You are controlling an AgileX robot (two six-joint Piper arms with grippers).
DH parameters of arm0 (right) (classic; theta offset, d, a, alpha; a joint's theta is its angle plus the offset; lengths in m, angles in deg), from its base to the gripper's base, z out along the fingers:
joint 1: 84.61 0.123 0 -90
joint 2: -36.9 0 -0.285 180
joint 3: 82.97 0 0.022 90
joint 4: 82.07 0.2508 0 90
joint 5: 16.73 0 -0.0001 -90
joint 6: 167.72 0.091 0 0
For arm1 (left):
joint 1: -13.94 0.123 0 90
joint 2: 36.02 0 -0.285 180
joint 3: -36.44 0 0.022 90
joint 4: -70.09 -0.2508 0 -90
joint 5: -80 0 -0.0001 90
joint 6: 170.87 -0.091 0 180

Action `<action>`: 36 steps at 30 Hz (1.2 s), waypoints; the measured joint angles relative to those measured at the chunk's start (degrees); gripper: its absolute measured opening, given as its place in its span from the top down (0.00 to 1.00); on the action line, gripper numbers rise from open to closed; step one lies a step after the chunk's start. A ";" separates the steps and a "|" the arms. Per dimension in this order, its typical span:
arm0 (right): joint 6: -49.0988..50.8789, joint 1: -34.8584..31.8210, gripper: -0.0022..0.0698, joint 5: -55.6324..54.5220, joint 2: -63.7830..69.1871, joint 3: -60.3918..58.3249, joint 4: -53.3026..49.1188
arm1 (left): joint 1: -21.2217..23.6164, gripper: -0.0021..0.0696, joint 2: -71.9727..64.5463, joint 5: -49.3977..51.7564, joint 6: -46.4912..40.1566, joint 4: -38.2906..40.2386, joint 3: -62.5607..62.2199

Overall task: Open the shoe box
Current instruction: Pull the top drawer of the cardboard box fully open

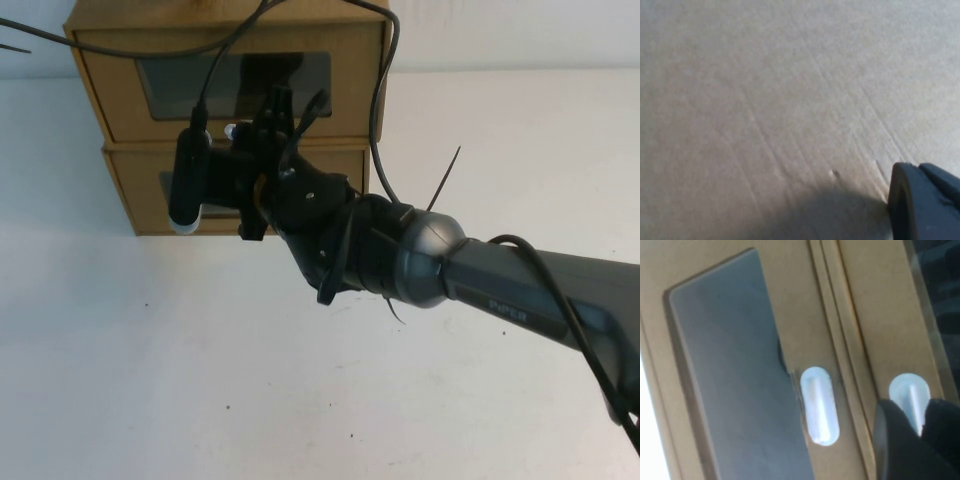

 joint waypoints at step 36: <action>-4.22 -0.93 0.80 -1.04 1.26 2.35 -0.39 | 0.00 0.98 0.00 -0.08 -0.20 0.00 0.00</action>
